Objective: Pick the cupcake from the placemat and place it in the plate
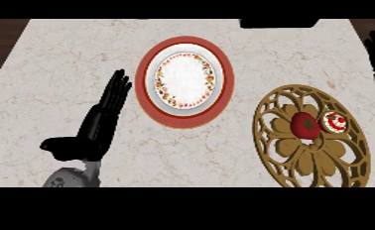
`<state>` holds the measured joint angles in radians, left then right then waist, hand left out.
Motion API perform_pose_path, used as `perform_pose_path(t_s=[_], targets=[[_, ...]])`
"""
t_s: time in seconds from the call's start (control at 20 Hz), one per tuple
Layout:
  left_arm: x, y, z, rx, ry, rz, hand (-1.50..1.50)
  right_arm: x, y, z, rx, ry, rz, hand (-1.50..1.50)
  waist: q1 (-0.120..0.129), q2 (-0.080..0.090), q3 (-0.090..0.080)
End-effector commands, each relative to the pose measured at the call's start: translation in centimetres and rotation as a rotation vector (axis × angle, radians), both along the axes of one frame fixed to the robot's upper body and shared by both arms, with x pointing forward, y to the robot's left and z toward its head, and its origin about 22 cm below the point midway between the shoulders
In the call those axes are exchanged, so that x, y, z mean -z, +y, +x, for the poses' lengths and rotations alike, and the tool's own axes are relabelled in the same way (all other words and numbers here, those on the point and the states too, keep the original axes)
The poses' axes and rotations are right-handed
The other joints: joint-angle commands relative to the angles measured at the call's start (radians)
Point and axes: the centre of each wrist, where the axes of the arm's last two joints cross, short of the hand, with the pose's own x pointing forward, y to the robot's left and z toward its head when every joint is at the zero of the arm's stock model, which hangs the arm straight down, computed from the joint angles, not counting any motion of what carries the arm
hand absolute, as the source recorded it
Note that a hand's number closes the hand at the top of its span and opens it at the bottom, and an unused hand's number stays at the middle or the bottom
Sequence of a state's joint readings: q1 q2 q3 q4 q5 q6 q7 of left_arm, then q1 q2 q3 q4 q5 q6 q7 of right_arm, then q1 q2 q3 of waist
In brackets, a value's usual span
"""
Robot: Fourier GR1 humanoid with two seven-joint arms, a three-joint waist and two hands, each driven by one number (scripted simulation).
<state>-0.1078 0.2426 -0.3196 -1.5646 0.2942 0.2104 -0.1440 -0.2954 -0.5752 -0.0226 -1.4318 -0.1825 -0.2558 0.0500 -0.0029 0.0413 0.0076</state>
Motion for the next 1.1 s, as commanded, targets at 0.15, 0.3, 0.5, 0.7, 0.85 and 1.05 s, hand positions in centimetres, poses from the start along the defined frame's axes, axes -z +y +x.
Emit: perform_pose_path(t_s=[0.15,0.3,0.5,0.7,0.85,1.05], targets=[[1.6,5.7,-0.2,-0.128,0.085,0.183,0.0,1.8,3.2,2.5,0.128,0.088,0.281,1.5,0.029,-0.037,-0.007],[2.0,6.5,-0.1,-0.124,0.107,0.216,0.0,3.0,-4.1,-0.6,0.231,0.238,-0.392,1.5,0.03,0.008,-0.043],[3.2,9.1,-0.3,-0.152,0.166,0.242,0.0,8.0,4.6,0.8,0.557,-0.054,0.043,-1.5,0.009,-0.035,-0.007],[3.2,8.9,-0.3,-0.159,0.17,0.231,0.0,11.0,8.7,-1.8,0.526,-0.126,-0.043,-1.5,0.001,-0.043,-0.007],[4.4,7.3,-0.3,-0.173,0.17,0.234,0.0,10.4,10.6,-2.2,0.586,-0.126,-0.107,-1.5,-0.004,-0.045,-0.01],[4.7,9.5,-0.9,-0.156,0.19,0.218,0.0,9.1,8.1,-5.2,0.651,-0.095,-0.165,-1.5,-0.011,-0.047,-0.01]])
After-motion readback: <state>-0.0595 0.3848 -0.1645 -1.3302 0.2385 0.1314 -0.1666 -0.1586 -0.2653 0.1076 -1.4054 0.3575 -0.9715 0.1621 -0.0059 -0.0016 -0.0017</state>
